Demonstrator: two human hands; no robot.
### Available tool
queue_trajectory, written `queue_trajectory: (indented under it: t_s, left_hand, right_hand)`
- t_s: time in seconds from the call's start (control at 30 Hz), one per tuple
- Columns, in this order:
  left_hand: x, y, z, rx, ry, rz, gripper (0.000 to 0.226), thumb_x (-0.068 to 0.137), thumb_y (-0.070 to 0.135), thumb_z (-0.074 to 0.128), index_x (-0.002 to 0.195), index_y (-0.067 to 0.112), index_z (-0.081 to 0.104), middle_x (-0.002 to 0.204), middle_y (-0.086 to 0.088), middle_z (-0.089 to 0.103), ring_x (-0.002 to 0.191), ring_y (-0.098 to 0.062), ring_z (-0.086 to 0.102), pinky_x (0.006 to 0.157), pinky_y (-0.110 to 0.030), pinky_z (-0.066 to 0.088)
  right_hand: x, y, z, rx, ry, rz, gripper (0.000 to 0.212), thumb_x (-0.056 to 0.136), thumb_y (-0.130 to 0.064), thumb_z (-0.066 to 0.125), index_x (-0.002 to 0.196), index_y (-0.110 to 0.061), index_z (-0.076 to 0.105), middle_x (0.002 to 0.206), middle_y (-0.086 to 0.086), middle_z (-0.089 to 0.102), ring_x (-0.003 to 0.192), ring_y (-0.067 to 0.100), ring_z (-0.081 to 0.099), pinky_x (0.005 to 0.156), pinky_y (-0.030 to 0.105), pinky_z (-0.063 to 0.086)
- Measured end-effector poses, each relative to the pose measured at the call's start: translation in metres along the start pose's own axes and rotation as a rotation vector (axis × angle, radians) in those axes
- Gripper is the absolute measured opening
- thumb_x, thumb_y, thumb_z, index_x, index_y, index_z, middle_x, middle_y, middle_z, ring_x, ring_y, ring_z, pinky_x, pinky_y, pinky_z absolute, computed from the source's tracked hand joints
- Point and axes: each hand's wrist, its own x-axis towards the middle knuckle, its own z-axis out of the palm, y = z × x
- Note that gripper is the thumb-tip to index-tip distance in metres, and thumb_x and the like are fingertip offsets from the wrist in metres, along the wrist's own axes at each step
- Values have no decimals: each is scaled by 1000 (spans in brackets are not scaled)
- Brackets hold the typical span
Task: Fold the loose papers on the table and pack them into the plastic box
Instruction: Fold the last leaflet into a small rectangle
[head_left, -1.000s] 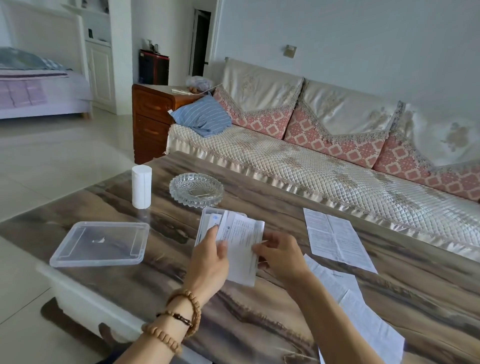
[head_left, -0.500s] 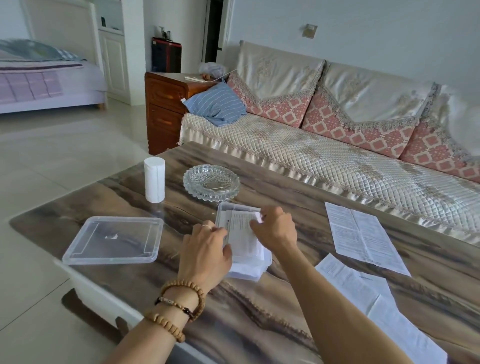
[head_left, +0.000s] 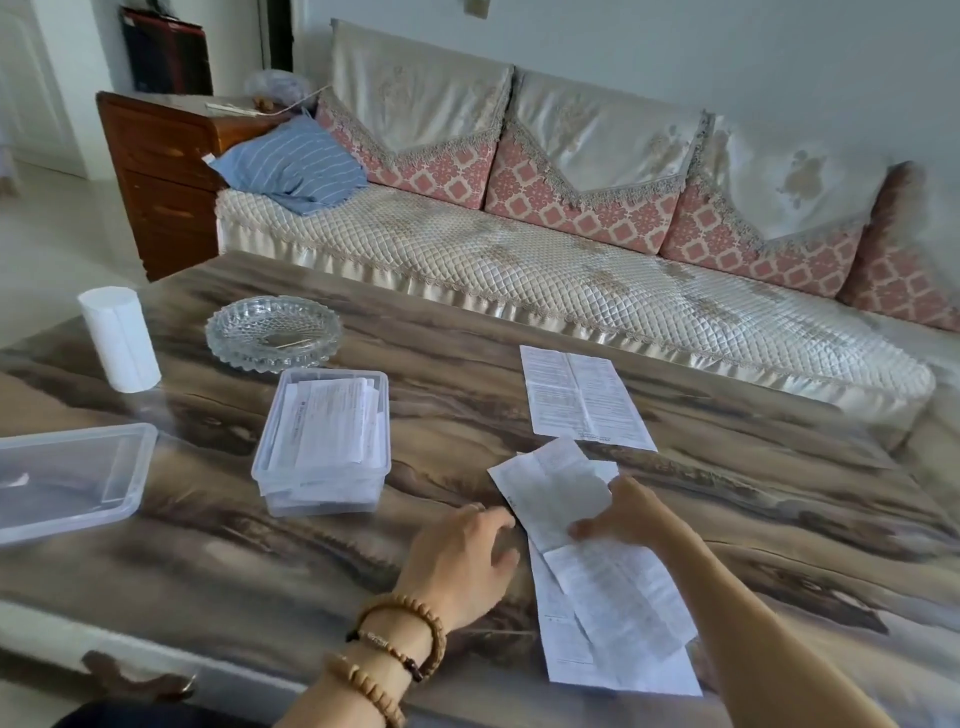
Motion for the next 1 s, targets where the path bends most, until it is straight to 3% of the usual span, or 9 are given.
queue_trajectory:
  t_s: [0.07, 0.2, 0.3, 0.43, 0.63, 0.7, 0.8, 0.87, 1.0]
  left_hand:
    - [4, 12, 14, -141, -110, -82, 38, 93, 41, 55, 129, 31, 54, 120, 10, 64, 106, -11, 62, 91, -30, 52]
    - [18, 26, 27, -482, -150, -240, 38, 89, 39, 62, 124, 28, 56, 118, 13, 61, 105, -7, 61, 91, -26, 51]
    - [26, 32, 36, -559, -156, -318, 50, 87, 42, 62, 133, 26, 50, 132, 11, 55, 113, -8, 55, 93, -25, 45]
    - [27, 32, 43, -517, -139, -281, 56, 90, 38, 64, 140, 25, 42, 140, 7, 42, 118, -6, 44, 91, -18, 36]
    - [70, 30, 47, -472, 29, -175, 49, 90, 33, 65, 135, 31, 44, 131, 10, 42, 122, -4, 42, 98, -20, 36]
    - [104, 32, 45, -479, 53, -159, 56, 90, 33, 64, 140, 32, 38, 135, 9, 39, 122, -7, 43, 99, -25, 42]
    - [163, 31, 47, -354, -2, -147, 61, 90, 39, 62, 144, 31, 35, 137, 5, 43, 116, -10, 51, 89, -25, 46]
    - [193, 26, 53, -236, -79, -131, 65, 88, 44, 61, 145, 28, 34, 133, 5, 51, 109, -12, 59, 89, -30, 53]
    - [224, 14, 76, -103, -147, -129, 59, 93, 46, 56, 142, 21, 35, 136, 1, 53, 123, -20, 50, 104, -38, 44]
  right_hand:
    - [-3, 10, 3, 39, 63, 44, 60, 60, -52, 84, 95, -12, 56, 97, 3, 59, 94, 22, 58, 66, 27, 41]
    - [-10, 22, 14, 131, 183, 148, 67, 55, -55, 82, 105, -16, 61, 114, 7, 57, 118, 29, 45, 93, 40, 40]
    - [-17, 20, 11, 389, 158, 165, 60, 63, -35, 87, 107, -9, 55, 114, 10, 55, 116, 27, 47, 94, 38, 45]
    - [-25, 19, 9, 615, 115, 154, 63, 72, -13, 82, 125, -4, 50, 98, 4, 56, 90, 22, 56, 74, 28, 47]
    - [-3, 20, -18, 797, 220, -119, 62, 82, -3, 69, 133, -18, 37, 103, -6, 60, 81, 4, 59, 59, 18, 46]
    - [30, 19, -34, 829, 263, -90, 61, 81, -6, 71, 135, -10, 44, 109, 3, 65, 86, 16, 65, 64, 28, 53]
    - [97, 15, -52, 761, 325, -27, 31, 77, -11, 73, 107, -10, 63, 100, 9, 70, 87, 25, 68, 78, 42, 59]
    - [135, 10, -60, 701, 325, 6, 21, 77, -17, 70, 97, -12, 67, 95, 8, 71, 87, 27, 67, 81, 42, 58]
    - [199, 3, -59, 403, 346, 134, 34, 78, -33, 64, 104, -10, 66, 115, 12, 59, 115, 34, 48, 89, 40, 38]
